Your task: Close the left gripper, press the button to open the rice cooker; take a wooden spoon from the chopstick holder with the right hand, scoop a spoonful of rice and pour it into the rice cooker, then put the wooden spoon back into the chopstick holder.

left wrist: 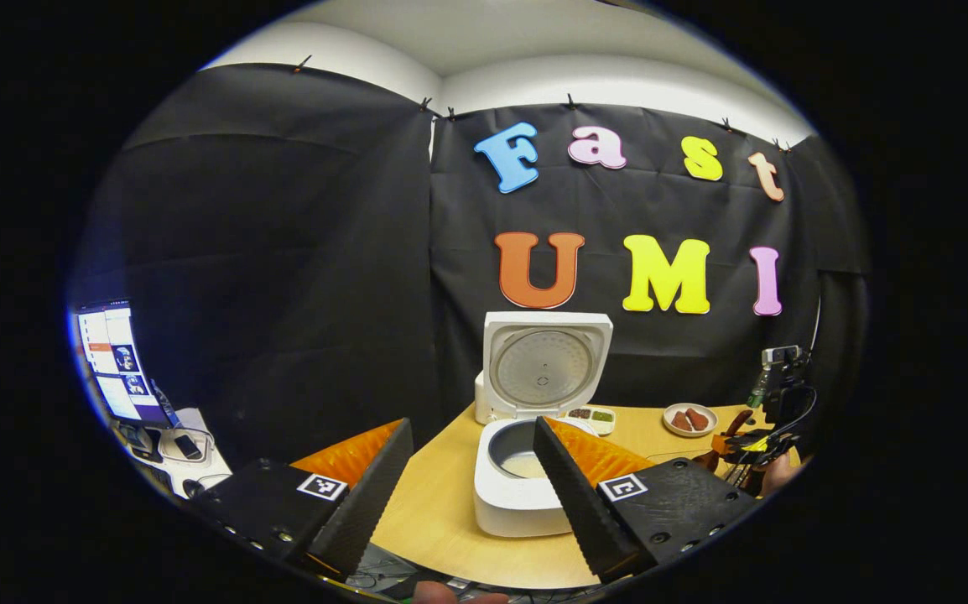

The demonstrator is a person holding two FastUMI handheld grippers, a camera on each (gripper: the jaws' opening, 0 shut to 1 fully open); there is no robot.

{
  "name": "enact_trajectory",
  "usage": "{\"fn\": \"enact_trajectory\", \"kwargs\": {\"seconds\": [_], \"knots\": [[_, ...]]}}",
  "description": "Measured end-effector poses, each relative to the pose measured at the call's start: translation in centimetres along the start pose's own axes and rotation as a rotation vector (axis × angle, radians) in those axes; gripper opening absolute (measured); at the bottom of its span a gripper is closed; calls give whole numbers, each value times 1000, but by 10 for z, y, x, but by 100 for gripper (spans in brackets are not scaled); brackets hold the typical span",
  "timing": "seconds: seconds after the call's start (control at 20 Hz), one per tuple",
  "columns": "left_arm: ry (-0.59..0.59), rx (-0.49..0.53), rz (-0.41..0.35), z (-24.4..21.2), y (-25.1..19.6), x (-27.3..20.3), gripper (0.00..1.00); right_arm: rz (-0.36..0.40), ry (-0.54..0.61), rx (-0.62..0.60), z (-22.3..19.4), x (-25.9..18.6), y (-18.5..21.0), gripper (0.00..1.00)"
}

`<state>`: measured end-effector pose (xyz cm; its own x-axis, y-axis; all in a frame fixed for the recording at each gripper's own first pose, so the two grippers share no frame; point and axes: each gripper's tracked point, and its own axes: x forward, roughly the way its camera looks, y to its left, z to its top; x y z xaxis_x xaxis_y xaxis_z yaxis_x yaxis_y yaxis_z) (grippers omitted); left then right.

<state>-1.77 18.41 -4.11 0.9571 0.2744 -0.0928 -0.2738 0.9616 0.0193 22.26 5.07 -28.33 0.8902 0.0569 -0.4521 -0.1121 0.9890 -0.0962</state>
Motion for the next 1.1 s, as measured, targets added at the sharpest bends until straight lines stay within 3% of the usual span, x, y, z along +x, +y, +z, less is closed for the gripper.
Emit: {"fn": "enact_trajectory", "kwargs": {"seconds": [0.15,0.3,0.4,0.85,1.1], "knots": [[18,-1,-1,-8,1,3,94,-73,-31,-122,-7,7,-7,14],[43,0,-2,-16,3,4,94,-53,-40,-167,-13,14,11,14],[52,3,7,-17,9,5,94,-6,-27,-134,-17,18,28,14],[43,-1,36,-15,27,-1,94,230,111,229,-25,9,90,14],[44,13,16,-14,18,-1,94,277,183,527,-28,-1,85,14]]}}
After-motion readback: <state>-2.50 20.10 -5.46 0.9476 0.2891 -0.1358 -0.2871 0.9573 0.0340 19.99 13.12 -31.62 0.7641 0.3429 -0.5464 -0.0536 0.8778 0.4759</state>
